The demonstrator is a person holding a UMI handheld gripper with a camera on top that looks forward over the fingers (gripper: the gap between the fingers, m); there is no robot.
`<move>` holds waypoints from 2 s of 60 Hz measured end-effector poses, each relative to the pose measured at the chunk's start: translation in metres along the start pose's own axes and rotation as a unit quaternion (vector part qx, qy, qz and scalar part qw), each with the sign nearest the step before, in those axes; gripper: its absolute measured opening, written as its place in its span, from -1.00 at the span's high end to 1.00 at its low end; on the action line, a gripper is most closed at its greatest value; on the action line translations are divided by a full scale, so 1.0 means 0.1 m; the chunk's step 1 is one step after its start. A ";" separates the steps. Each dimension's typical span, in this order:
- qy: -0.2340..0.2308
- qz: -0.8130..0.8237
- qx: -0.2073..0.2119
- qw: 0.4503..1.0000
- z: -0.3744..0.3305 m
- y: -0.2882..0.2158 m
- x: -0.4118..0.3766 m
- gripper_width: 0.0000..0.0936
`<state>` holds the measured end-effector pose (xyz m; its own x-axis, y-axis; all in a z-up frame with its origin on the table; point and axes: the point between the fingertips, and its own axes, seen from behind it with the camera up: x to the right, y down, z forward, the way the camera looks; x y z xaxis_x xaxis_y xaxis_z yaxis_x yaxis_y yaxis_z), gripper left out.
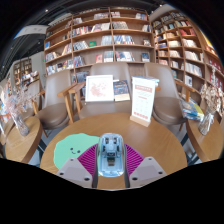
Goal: Arrange mouse
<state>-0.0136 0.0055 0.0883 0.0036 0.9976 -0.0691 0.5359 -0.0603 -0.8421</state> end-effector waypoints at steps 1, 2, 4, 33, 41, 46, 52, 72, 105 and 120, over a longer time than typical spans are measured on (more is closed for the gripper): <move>-0.003 -0.001 0.003 1.000 0.01 -0.05 -0.07 0.23; -0.006 -0.003 0.007 1.000 0.03 -0.09 -0.14 0.23; -0.012 -0.006 0.009 1.000 0.10 -0.18 -0.29 0.23; -0.003 -0.040 -0.075 0.996 1.08 0.58 -1.16 0.15; 0.004 -0.053 -0.071 0.996 1.07 0.59 -1.16 -0.03; 0.001 -0.045 -0.075 0.996 0.99 0.58 -1.16 -0.35; -0.006 -0.036 -0.057 0.998 0.68 0.43 -1.14 -0.83; -0.010 -0.049 0.014 0.999 -1.31 0.54 -0.76 -0.81; 0.017 -0.047 0.027 0.998 -2.62 1.21 -0.25 -0.82; 0.026 -0.064 0.034 0.997 -2.65 1.28 -0.23 -0.82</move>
<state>0.2790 -0.0162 0.1235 -0.0165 0.9975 0.0685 0.4770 0.0680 -0.8763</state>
